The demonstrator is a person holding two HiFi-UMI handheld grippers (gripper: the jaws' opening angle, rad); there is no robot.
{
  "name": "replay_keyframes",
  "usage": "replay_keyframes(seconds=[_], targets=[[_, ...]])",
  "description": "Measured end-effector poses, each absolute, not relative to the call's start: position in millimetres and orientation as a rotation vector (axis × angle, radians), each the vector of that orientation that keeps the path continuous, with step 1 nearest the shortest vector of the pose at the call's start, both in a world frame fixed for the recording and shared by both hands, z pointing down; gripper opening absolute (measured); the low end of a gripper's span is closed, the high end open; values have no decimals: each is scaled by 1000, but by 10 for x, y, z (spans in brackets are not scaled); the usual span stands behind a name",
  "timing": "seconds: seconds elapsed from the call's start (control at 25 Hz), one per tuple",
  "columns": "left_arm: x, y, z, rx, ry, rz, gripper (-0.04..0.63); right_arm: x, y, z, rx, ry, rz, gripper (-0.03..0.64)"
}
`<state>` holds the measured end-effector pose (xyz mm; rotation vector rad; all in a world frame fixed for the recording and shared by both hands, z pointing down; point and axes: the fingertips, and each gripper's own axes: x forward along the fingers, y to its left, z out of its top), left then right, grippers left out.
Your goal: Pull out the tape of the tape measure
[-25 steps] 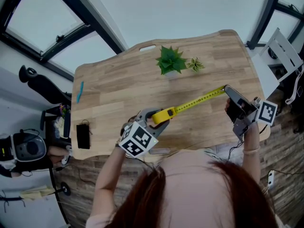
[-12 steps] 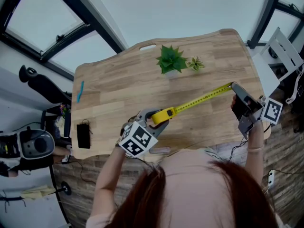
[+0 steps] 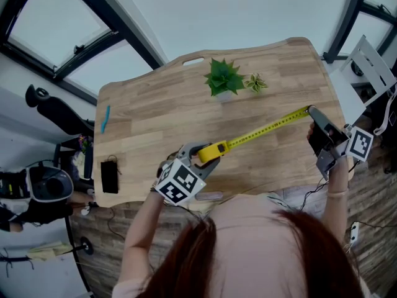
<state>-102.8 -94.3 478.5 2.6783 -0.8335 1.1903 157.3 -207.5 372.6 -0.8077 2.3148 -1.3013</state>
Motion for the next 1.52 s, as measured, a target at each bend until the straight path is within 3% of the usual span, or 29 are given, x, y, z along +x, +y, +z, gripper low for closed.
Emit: replay_keyframes(seconds=[1.52], targets=[[-1096,-880,4810,2658,-841,1228,164,1790,-2134,3738,-864,2274,-1276,51]])
